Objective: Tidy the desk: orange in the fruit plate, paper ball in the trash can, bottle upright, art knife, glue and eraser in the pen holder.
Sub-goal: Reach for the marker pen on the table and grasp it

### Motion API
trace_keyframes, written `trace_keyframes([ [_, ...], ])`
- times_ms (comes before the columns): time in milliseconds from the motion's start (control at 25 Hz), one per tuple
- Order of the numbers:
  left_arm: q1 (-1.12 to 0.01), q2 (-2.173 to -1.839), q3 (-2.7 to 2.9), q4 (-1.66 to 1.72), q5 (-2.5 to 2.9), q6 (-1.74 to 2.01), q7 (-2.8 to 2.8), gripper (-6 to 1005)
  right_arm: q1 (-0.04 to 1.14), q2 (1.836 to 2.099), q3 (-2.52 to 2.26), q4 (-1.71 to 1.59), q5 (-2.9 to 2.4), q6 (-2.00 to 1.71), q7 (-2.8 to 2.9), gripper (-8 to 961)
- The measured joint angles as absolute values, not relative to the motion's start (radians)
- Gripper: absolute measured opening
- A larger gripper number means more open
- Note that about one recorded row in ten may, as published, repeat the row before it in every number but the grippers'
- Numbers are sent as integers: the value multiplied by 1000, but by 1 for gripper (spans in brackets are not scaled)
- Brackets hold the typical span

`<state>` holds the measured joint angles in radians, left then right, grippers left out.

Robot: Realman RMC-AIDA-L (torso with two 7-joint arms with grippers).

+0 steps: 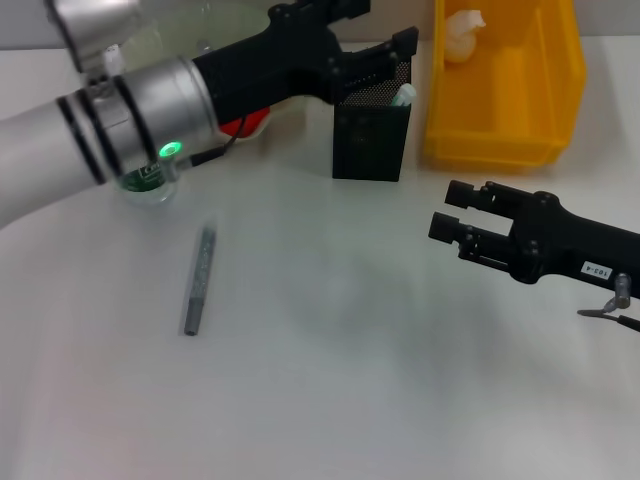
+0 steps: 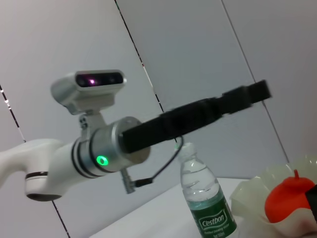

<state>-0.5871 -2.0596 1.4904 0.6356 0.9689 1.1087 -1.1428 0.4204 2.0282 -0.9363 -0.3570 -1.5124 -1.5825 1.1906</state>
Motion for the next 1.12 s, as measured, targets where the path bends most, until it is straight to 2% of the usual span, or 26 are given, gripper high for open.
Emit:
trace_keyframes([
  [160, -457, -2047, 1487, 835, 1118, 1119, -1319, 754, 416, 2020, -935, -357, -1512, -1584, 1191, 639],
  [280, -408, -2038, 1485, 917, 1182, 1120, -1405, 753, 413, 2014, -931, -358, -1512, -1584, 1190, 639],
  [520, -325, -1981, 1454, 1131, 1398, 1171, -1784, 748, 413, 2002, -931, -363, -1512, -1590, 1190, 639],
  [640, -337, -1971, 1363, 1194, 1564, 1276, -2023, 744, 408, 2000, -931, -378, -1512, -1591, 1190, 639],
  [840, -420, -1982, 1177, 1230, 1800, 1475, -2306, 743, 396, 2000, -932, -408, -1512, -1592, 1190, 639],
  [880, -466, -1983, 1134, 1228, 1887, 1537, -2403, 743, 392, 1997, -935, -413, -1512, -1594, 1190, 639],
  [1120, -556, -1990, 1128, 1224, 2096, 1589, -2552, 742, 388, 1992, -939, -413, -1512, -1594, 1188, 639],
])
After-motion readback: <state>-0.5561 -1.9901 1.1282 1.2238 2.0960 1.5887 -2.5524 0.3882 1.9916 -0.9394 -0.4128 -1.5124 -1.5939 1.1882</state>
